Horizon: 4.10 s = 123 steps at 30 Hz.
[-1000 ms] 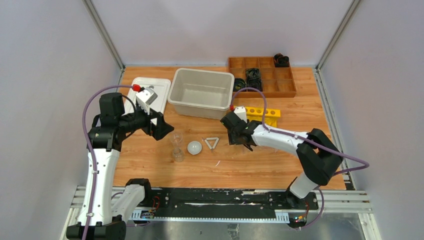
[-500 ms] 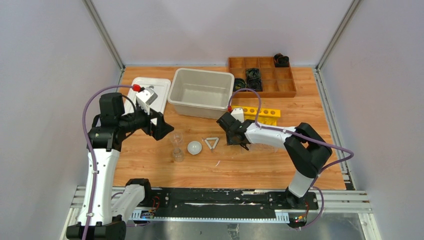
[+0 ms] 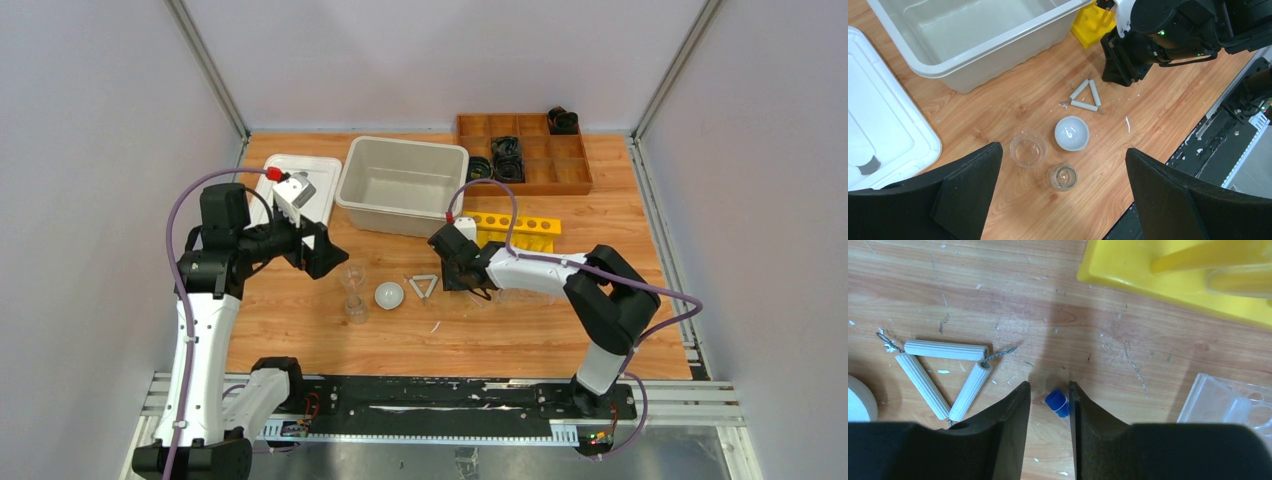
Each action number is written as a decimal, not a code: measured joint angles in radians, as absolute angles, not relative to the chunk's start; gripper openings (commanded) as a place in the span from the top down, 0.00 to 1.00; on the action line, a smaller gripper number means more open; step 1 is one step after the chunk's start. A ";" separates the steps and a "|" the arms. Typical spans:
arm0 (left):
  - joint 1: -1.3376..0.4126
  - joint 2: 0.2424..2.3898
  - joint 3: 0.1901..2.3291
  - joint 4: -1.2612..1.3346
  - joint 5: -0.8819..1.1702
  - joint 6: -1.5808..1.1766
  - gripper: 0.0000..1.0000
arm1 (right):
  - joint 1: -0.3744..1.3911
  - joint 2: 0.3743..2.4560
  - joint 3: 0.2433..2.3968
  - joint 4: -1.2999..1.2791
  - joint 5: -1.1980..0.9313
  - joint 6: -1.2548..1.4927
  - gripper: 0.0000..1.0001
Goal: Organize the chemistry lab equipment
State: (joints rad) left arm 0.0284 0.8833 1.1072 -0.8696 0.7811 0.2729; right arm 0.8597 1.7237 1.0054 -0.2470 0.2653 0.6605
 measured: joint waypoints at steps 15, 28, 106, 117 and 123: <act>0.028 0.871 1.132 -0.870 0.781 0.260 0.00 | 0.860 1.739 1.019 -0.229 0.246 0.653 1.00; 0.028 0.854 1.132 -0.870 0.783 0.232 0.00 | 0.906 1.498 1.086 -0.263 0.260 0.611 1.00; 0.028 0.830 1.122 -0.871 0.867 0.186 0.00 | 0.920 1.599 1.024 -0.349 0.147 0.358 1.00; 0.028 0.846 1.134 -0.870 0.853 0.163 0.01 | 1.012 1.457 1.417 -0.268 0.162 0.372 1.00; 0.028 0.850 1.134 -0.870 0.872 0.138 0.04 | 1.079 1.463 1.426 -0.135 0.184 0.440 1.00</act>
